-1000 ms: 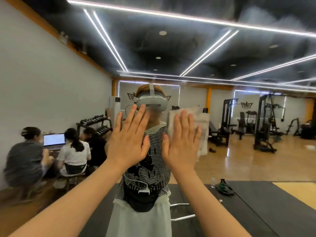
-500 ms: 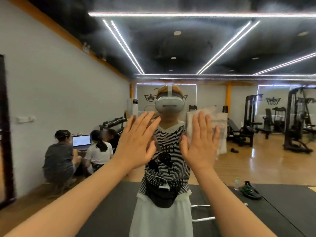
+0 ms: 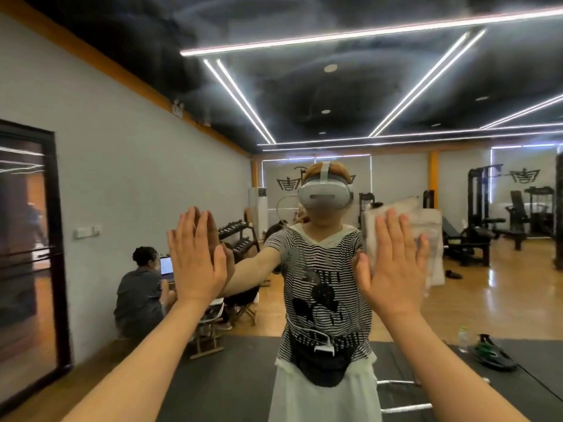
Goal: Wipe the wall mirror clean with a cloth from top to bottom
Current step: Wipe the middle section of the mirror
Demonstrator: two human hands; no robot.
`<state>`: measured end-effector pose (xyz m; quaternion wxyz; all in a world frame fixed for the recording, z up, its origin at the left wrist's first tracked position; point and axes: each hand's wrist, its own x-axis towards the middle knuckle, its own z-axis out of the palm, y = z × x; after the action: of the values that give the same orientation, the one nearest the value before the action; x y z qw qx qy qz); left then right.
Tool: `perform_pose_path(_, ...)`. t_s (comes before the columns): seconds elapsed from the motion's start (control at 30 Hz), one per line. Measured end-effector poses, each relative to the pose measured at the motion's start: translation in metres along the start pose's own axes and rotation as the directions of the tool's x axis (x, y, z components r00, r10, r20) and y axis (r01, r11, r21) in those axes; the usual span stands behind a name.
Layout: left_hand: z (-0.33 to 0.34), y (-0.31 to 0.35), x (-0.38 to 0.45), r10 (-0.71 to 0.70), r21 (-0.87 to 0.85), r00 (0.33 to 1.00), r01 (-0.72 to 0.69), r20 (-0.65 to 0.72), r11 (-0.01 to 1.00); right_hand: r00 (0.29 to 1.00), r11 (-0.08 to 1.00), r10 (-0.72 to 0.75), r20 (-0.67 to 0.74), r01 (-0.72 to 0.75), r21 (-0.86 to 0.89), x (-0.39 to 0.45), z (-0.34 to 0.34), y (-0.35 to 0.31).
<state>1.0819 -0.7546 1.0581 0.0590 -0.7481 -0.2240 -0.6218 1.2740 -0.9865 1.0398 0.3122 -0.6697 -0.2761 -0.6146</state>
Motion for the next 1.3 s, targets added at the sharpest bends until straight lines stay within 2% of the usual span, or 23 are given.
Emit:
perform_pose_path(0.13, 0.003, -0.004, 0.000, -0.001, 0.015, 1.000, 0.001, -0.007, 1.000, 1.000, 1.000, -0.016, 0.002, 0.016, 0.001, 0.000, -0.001, 0.001)
perform_pose_path(0.3, 0.005, -0.002, 0.001, 0.016, 0.087, 1.000, -0.014, -0.011, 0.996, 0.999, 0.999, 0.035, 0.010, -0.035, 0.011, 0.002, -0.004, -0.003)
perform_pose_path(0.37, 0.005, -0.001, 0.001, 0.026, 0.098, 0.999, -0.024, -0.024, 0.995, 0.988, 0.987, 0.156, -0.023, -0.155, 0.032, 0.003, -0.001, -0.018)
perform_pose_path(0.47, 0.006, -0.002, 0.002, 0.038, 0.100, 0.999, -0.034, -0.035, 0.994, 0.911, 0.910, 0.411, -0.029, -0.409, 0.069, 0.007, 0.005, -0.055)
perform_pose_path(0.53, 0.007, -0.003, 0.001, 0.045, 0.104, 0.998, -0.040, -0.049, 0.994, 0.892, 0.891, 0.452, 0.008, -0.452, 0.041, 0.008, 0.010, -0.074)
perform_pose_path(0.6, 0.008, -0.003, 0.001, 0.052, 0.111, 0.997, -0.046, -0.053, 0.993, 0.934, 0.935, 0.354, 0.040, -0.355, 0.005, 0.008, 0.013, -0.084)
perform_pose_path(0.7, 0.007, -0.003, 0.001, 0.052, 0.109, 0.998, -0.047, -0.045, 0.993, 0.996, 0.999, -0.009, 0.093, 0.012, -0.036, -0.002, 0.021, -0.091)
perform_pose_path(0.77, 0.006, -0.004, 0.001, 0.053, 0.114, 0.998, -0.048, -0.043, 0.992, 0.964, 0.969, -0.241, 0.117, 0.244, -0.019, -0.004, 0.021, -0.084)
perform_pose_path(0.83, 0.005, -0.003, 0.001, 0.042, 0.111, 0.998, -0.037, -0.043, 0.993, 0.906, 0.913, -0.403, 0.132, 0.408, -0.011, 0.002, 0.016, -0.068)
perform_pose_path(0.93, 0.005, 0.000, 0.000, 0.018, 0.113, 1.000, -0.015, -0.018, 0.993, 0.866, 0.875, -0.477, 0.151, 0.484, -0.009, 0.006, 0.008, -0.037)
perform_pose_path(1.0, 0.004, 0.001, 0.000, 0.011, 0.116, 1.000, -0.010, -0.009, 0.993, 0.893, 0.905, -0.415, 0.175, 0.424, -0.017, 0.005, 0.001, -0.018)
perform_pose_path(1.1, 0.004, 0.000, 0.000, 0.021, 0.105, 1.000, -0.020, -0.012, 0.994, 0.951, 0.966, -0.239, 0.197, 0.254, -0.053, 0.007, -0.011, 0.014)
perform_pose_path(1.2, 0.004, -0.002, 0.001, 0.043, 0.086, 0.998, -0.040, -0.041, 0.995, 0.991, 0.999, -0.018, 0.131, 0.024, -0.043, 0.011, -0.020, 0.033)
perform_pose_path(1.3, 0.005, -0.003, 0.000, 0.048, 0.081, 0.998, -0.044, -0.049, 0.996, 0.978, 0.978, 0.206, 0.038, -0.207, 0.022, 0.010, -0.013, 0.015)
